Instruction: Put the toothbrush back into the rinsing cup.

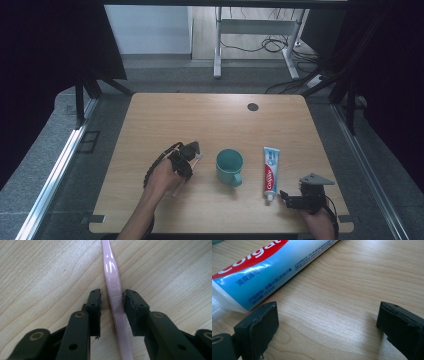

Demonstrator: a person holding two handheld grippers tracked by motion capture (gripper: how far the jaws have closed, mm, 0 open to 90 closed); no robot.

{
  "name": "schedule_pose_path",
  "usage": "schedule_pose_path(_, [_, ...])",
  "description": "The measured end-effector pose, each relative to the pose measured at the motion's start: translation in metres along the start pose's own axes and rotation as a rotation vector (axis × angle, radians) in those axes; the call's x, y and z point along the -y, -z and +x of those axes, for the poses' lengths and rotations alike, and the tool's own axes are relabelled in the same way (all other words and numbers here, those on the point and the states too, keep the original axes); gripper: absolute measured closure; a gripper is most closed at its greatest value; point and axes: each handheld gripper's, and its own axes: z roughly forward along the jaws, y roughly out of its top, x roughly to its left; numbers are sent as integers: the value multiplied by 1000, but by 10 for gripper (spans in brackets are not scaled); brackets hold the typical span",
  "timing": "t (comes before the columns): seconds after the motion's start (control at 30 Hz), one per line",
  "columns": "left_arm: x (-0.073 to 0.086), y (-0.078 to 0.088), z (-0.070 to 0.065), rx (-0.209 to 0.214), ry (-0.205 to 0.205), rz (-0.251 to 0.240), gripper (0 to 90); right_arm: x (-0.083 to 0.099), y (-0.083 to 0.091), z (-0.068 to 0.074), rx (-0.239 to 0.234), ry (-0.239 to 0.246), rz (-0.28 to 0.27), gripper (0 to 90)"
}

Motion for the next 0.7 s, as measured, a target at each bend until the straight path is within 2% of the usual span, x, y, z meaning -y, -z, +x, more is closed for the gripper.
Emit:
schedule_pose_path(0.2, [1, 0, 1, -20, 13, 4, 776, 0, 0, 0, 0, 0, 0, 39])
schedule_pose_path(0.53, [3, 1, 4, -2, 5, 7, 792, 0, 0, 0, 0, 0, 0, 39])
schedule_pose_path(0.7, [5, 1, 7, 16, 4, -7, 792, 0, 0, 0, 0, 0, 0, 39])
